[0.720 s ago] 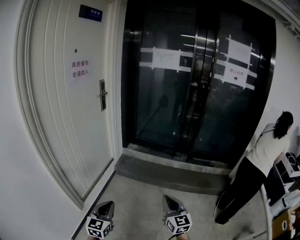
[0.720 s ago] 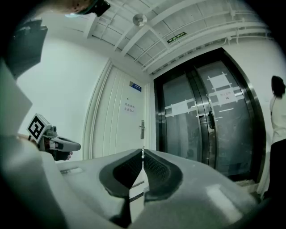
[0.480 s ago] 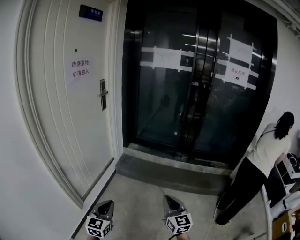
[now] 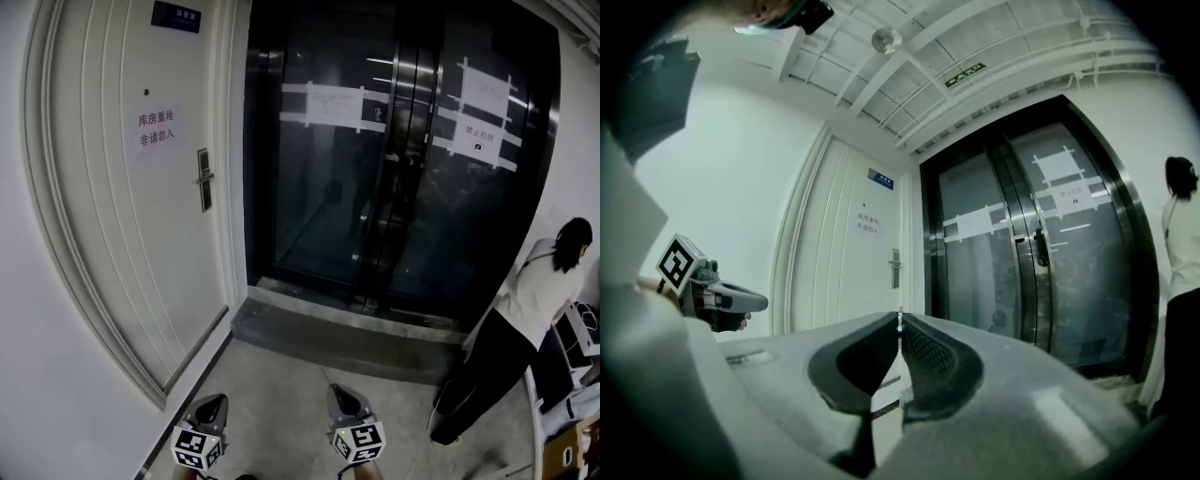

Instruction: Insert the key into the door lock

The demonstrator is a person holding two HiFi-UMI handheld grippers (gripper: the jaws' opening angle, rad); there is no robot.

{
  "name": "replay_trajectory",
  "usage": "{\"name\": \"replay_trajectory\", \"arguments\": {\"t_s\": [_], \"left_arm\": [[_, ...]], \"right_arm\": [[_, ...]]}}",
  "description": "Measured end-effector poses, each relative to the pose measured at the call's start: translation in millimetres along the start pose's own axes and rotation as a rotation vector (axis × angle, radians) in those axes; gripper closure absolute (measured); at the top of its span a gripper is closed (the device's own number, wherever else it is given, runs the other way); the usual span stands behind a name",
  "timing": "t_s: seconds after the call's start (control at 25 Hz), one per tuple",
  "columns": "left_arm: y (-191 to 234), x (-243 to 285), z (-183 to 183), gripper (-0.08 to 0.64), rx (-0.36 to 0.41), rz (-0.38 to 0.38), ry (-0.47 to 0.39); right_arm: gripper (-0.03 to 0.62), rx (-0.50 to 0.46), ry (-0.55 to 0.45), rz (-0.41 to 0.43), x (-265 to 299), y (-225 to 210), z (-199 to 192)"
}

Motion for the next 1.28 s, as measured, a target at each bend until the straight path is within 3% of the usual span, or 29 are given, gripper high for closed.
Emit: {"name": "replay_trajectory", "arguments": {"t_s": [0.52, 1.28], "left_arm": [[27.1, 56.4, -1.1, 0.558, -0.022, -0.026, 0.063], [134.6, 220.0, 47.0, 0.558, -0.030, -0.057, 0.060]], "right_arm": [[0.581, 0.016, 0.028, -0.019, 51.5, -18.8, -18.3], [0.581, 0.006, 0.037, -0.038, 236.3, -72.7, -14.2]]}}
Point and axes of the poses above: the fingertips, and each gripper's own axes: x forward along the fingers, y to its left, z out of its top, the point moved 7 cm from there along -x, backward along the fingers, and after that the axes turned 10 degrees about -x, right-handed, at the moved point
